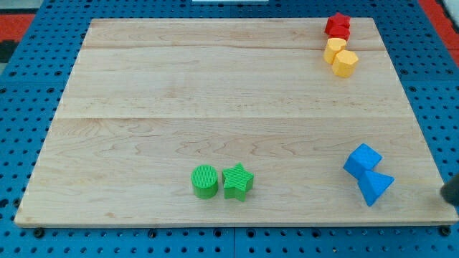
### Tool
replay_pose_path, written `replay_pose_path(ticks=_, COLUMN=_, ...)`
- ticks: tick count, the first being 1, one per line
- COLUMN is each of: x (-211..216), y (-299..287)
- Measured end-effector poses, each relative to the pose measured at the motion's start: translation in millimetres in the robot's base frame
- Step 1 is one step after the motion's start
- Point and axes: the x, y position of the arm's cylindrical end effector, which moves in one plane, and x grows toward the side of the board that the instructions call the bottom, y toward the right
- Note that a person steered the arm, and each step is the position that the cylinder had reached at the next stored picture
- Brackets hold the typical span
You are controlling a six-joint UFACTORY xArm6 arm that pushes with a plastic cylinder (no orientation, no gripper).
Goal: Separate the blue triangle from the blue cube
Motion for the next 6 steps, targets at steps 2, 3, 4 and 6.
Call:
replay_pose_path(ticks=2, x=-21, y=-117)
replay_pose_path(ticks=3, x=-62, y=-121)
replay_pose_path(ticks=4, x=-91, y=-121)
replay_pose_path(ticks=6, x=-89, y=-197)
